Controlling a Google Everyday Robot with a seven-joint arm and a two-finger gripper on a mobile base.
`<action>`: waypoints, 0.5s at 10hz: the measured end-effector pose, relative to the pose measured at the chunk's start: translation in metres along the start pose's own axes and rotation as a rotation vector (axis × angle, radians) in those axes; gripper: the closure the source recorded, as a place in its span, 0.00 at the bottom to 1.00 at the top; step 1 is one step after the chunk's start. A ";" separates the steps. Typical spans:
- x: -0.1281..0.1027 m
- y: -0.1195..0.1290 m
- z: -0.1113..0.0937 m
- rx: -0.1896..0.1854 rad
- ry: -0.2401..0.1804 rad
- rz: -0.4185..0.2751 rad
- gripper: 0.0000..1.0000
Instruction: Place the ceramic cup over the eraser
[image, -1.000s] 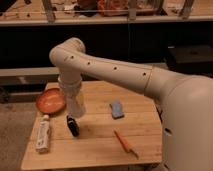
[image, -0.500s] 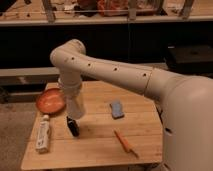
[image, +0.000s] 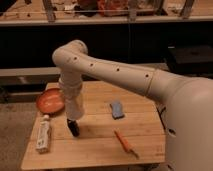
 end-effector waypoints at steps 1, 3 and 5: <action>-0.002 0.001 -0.003 0.049 -0.048 -0.005 1.00; -0.006 0.002 -0.006 0.052 -0.055 -0.013 1.00; -0.008 0.003 -0.007 0.036 -0.047 -0.018 1.00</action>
